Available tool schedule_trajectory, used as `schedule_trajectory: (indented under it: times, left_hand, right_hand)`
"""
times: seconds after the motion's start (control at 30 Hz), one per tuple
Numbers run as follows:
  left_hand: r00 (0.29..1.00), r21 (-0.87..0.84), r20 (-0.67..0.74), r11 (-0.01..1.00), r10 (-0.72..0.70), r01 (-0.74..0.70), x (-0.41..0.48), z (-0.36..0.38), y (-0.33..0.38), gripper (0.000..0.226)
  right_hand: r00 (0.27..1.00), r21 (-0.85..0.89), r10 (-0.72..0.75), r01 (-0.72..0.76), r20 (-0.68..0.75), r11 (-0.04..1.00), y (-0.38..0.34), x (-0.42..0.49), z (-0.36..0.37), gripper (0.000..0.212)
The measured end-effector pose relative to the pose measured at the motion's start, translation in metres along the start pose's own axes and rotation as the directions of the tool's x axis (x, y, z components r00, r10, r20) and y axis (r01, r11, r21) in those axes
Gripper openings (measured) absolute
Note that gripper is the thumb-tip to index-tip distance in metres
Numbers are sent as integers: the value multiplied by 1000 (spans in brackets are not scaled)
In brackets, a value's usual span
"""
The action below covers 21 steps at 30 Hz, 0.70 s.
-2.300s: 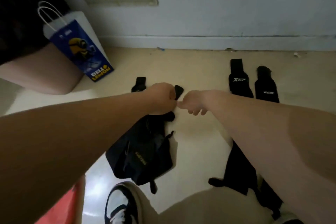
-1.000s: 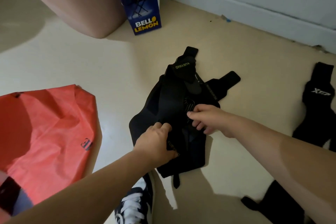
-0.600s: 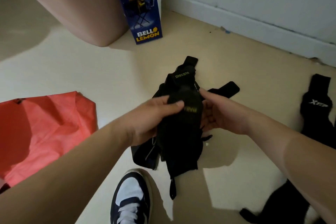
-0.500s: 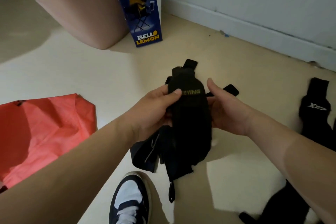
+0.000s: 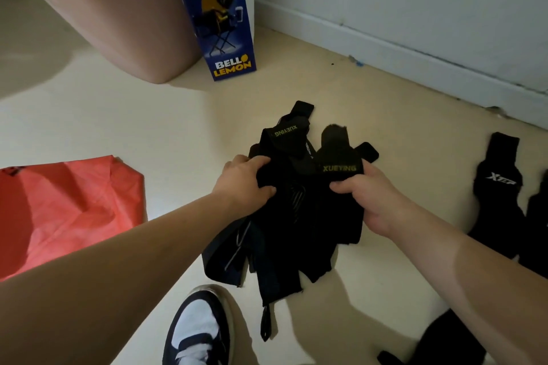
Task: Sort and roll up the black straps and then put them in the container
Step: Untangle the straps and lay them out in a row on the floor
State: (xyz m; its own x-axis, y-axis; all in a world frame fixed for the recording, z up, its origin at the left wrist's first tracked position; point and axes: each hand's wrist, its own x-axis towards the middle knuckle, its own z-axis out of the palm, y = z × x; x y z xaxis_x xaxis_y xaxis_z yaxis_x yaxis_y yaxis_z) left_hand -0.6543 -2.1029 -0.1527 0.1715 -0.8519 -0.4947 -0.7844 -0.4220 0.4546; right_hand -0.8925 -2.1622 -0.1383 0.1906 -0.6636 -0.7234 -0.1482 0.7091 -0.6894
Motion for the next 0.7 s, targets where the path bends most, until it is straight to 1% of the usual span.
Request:
schedule_trajectory:
  times: [0.07,0.1,0.13,0.17,0.2,0.27,0.33,0.4,0.47,0.53,0.6,0.7]
  left_hand:
    - [992,129,-45,985,116,-110,5,-4,11,74]
    - [981,214,-38,961,190,-178,8,-6,18,71]
    - [968,309,3,920,251,-239,13,-7,26,67]
    - [958,409,71,868,278,-282,17,-7,34,64]
    - [953,490,144,817,268,-304,22,-8,41,62]
    - [951,566,251,770,178,-294,32,-9,53,61]
    - [942,594,319,753,102,-283,41,-8,58,62]
    - [927,622,368,721,74,-305,48,-5,58,66]
    - [917,623,393,711,75,-325,50,-1,56,69]
    - [918,584,379,739,116,-334,48,1,54,68]
    - [916,535,369,770,158,-348,47,1,52,61]
    - [905,515,401,781,143,-352,46,3,50,58]
  right_hand:
    - [999,64,27,-26,-18,998,1,-1,-3,54]
    - [999,98,41,-38,-28,994,1,-1,-3,53]
    - [998,128,52,-46,-41,991,1,0,-4,52]
    - [997,152,56,-48,-51,987,1,0,-4,51]
    - [997,171,57,-48,-53,984,0,0,-4,50]
    - [998,201,55,-45,-44,979,0,0,-2,48]
    - [999,215,47,-42,-20,976,1,-1,0,45]
    - [999,242,44,-43,2,969,2,-1,3,42]
    - [998,269,54,-56,13,962,6,2,4,40]
    - [997,282,71,-71,9,957,9,6,4,41]
    - [996,274,86,-83,-1,958,12,11,3,42]
    - [996,277,89,-83,-9,957,16,14,4,42]
